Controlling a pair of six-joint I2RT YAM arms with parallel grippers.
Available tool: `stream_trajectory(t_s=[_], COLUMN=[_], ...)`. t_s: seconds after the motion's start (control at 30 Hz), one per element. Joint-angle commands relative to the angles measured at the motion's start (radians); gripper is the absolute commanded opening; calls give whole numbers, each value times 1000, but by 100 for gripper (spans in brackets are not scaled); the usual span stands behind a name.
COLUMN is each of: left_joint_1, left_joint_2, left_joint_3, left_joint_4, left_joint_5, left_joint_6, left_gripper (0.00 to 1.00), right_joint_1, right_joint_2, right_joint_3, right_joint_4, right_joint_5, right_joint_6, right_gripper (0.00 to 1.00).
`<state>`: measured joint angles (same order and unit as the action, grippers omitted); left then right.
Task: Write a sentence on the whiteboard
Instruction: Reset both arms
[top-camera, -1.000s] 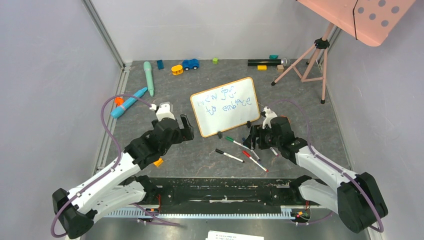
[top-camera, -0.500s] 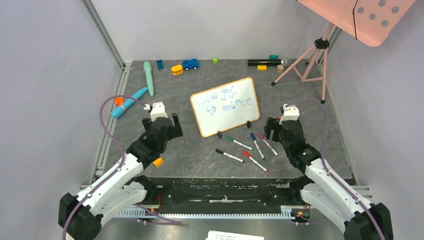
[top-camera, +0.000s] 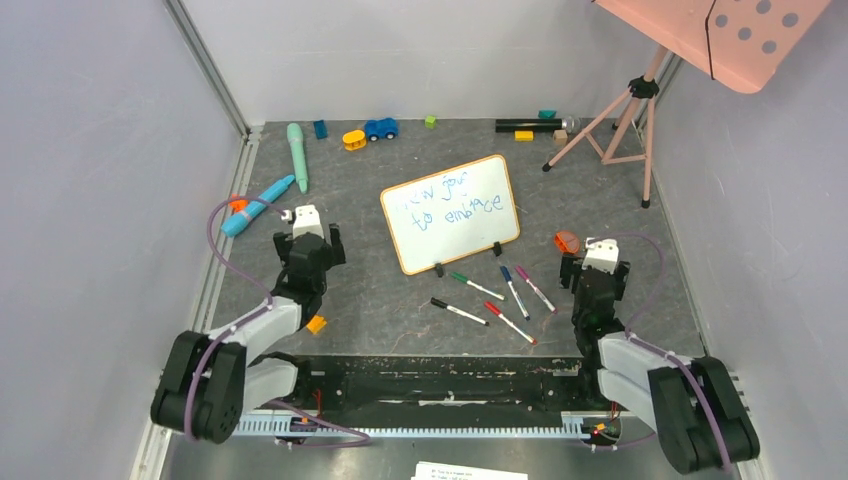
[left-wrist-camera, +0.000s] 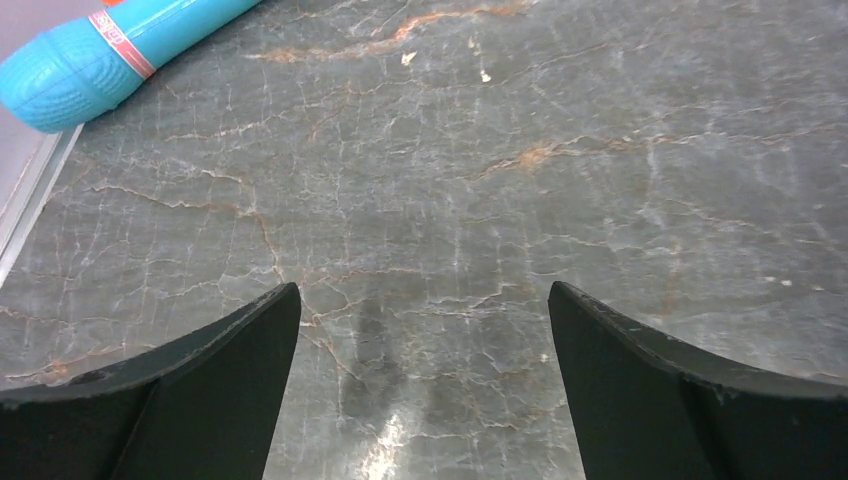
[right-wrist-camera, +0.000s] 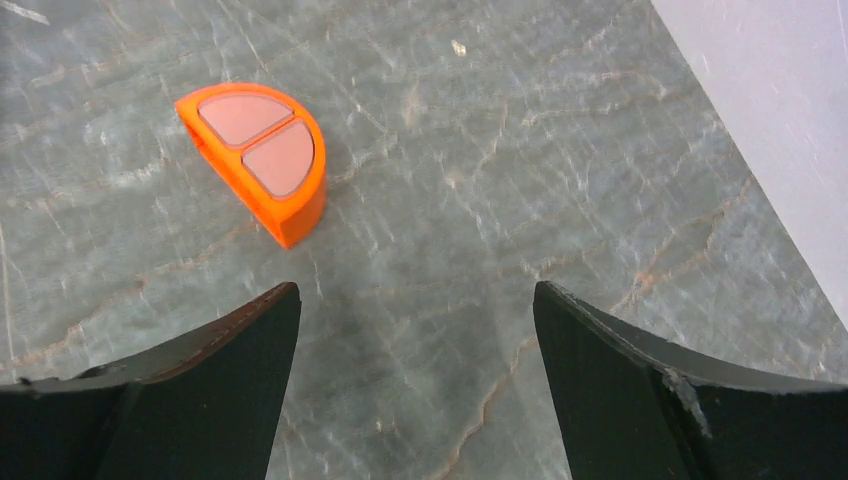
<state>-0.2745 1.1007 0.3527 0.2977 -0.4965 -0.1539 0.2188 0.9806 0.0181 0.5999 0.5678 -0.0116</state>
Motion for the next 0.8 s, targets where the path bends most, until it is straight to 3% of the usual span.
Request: stream_trajectory(t_s=[0.0, 0.13, 0.27, 0.53, 0.63, 0.7, 0.77], left_joint_1=[48, 51, 85, 149, 149, 149, 149], left_joint_2=[102, 192, 298, 371, 371, 373, 371], left_joint_3=[-98, -56, -110, -89, -99, -96, -96], left_joint_4=[468, 520, 745, 758, 786, 782, 782], left_joint_5=[73, 108, 203, 231, 225, 228, 227], left_joint_6=[97, 152, 233, 169, 169, 170, 169], left_gripper=[98, 98, 96, 100, 100, 100, 100], right_joint_1=[-66, -70, -82, -111, -111, -112, -111], right_joint_2=[85, 222, 261, 383, 391, 392, 394], right_joint_3=[-53, -46, -30, -86, -92, -101, -105], right_joint_4=[380, 503, 544, 759, 779, 803, 810], right_joint_5=[-151, -186, -211, -314, -300, -238, -230], right_joint_6=[-37, -93, -152, -177, -169, -147, -147], right_gripper=[88, 88, 88, 87, 93, 90, 98])
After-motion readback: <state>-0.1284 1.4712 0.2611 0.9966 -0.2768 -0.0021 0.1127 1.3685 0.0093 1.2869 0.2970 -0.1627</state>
